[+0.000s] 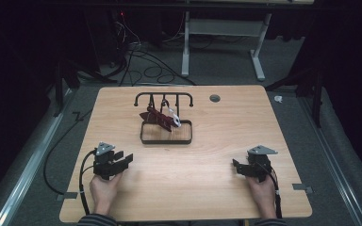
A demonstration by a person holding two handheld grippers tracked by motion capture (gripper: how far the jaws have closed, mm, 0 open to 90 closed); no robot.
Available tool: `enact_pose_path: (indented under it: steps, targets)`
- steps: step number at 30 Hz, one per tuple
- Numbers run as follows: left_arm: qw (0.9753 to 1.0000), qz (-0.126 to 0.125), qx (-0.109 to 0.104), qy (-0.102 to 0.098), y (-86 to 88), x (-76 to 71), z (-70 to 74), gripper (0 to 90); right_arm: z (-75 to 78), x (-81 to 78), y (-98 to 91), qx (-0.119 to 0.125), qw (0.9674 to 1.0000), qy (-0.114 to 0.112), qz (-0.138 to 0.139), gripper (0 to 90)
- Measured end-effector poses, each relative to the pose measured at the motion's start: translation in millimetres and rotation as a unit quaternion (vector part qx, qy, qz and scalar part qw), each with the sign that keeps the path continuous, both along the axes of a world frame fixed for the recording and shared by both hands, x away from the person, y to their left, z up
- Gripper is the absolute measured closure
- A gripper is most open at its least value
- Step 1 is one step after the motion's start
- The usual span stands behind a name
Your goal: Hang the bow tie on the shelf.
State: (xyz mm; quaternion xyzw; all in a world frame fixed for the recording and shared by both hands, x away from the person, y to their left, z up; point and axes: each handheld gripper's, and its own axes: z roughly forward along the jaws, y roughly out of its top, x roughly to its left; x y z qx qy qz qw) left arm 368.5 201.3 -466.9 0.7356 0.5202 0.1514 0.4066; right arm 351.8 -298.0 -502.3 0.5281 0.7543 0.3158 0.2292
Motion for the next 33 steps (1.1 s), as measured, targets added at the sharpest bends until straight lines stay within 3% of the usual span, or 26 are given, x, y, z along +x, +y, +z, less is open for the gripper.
enact_pose_path:
  steps: [15, 22, 27, 33]
  targets:
    - [0.9997, 0.002, 0.023, 0.010, -9.2, 7.9, -14.1, 52.1, 0.0, 0.0, 0.0, 0.000, 1.0000, 0.000, 0.000, 27.0]
    - [0.9970, 0.000, 0.078, 0.005, -18.1, 9.3, -23.1, 50.8, 0.0, 0.0, 0.0, 0.000, 1.0000, 0.000, 0.000, 27.0]
    - [0.9956, 0.002, 0.093, 0.012, -20.8, 12.1, -31.7, 49.7, 0.0, 0.0, 0.1, 0.001, 1.0000, 0.000, -0.001, 27.0]
    - [0.9948, 0.004, 0.101, -0.007, -22.9, 10.0, -35.9, 45.5, 0.0, 0.0, 0.1, 0.000, 1.0000, 0.000, -0.001, 27.0]
